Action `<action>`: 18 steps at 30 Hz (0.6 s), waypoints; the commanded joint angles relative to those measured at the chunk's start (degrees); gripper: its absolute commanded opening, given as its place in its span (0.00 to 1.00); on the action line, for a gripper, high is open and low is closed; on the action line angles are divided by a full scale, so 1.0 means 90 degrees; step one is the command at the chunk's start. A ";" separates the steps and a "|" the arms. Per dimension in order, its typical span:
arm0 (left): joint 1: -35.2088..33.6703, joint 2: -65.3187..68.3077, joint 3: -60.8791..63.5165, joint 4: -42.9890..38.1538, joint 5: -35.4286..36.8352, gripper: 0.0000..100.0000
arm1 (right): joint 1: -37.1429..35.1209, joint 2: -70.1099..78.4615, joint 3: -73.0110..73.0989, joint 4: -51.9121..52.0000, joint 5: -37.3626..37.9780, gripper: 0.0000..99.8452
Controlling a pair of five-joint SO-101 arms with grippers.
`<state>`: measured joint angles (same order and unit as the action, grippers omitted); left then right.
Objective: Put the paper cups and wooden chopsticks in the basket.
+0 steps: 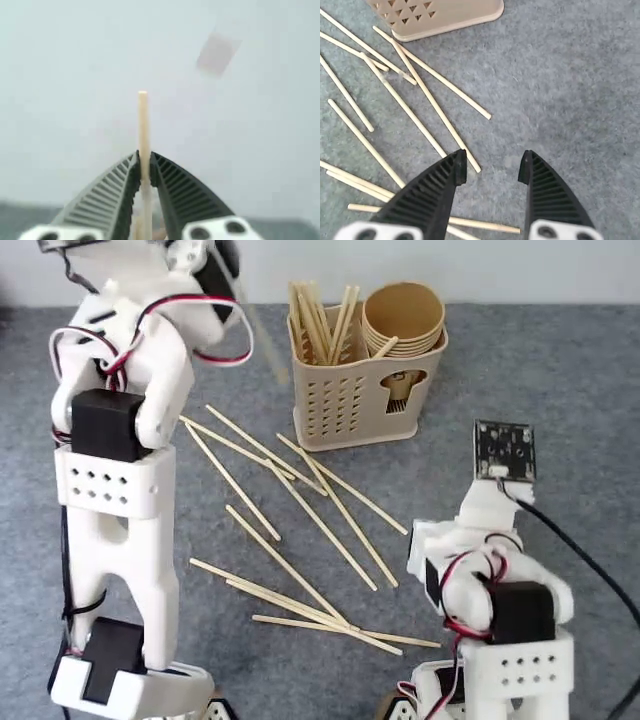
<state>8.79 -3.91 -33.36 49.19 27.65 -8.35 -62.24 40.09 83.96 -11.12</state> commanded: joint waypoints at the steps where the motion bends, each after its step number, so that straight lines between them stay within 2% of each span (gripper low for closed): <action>1: 0.0244 0.0068 -0.0151 -0.1231 0.0137 0.01 | 0.0024 -0.0308 0.0186 -0.0327 -0.0049 0.18; 5: 0.0293 0.0713 -0.0034 -0.1788 0.0127 0.01 | 0.0015 -0.0317 0.0264 -0.0317 -0.0049 0.18; 10: 0.0293 0.1426 -0.0034 -0.1807 0.0059 0.01 | 0.0005 -0.0337 0.0274 -0.0317 -0.0049 0.18; 12: 0.0293 0.1700 -0.0015 -0.1788 -0.0313 0.01 | 0.0005 -0.0357 0.0274 -0.0298 -0.0049 0.18; 14: 0.0293 0.1983 -0.0015 -0.1768 -0.0645 0.03 | 0.0015 -0.0357 0.0274 -0.0259 -0.0049 0.18; 18: 0.0254 0.2168 -0.0054 -0.1524 -0.0479 0.11 | 0.0034 -0.0366 0.0283 -0.0259 -0.0049 0.18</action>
<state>11.08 16.57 -33.27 34.68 23.25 -8.35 -64.00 42.81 82.37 -11.12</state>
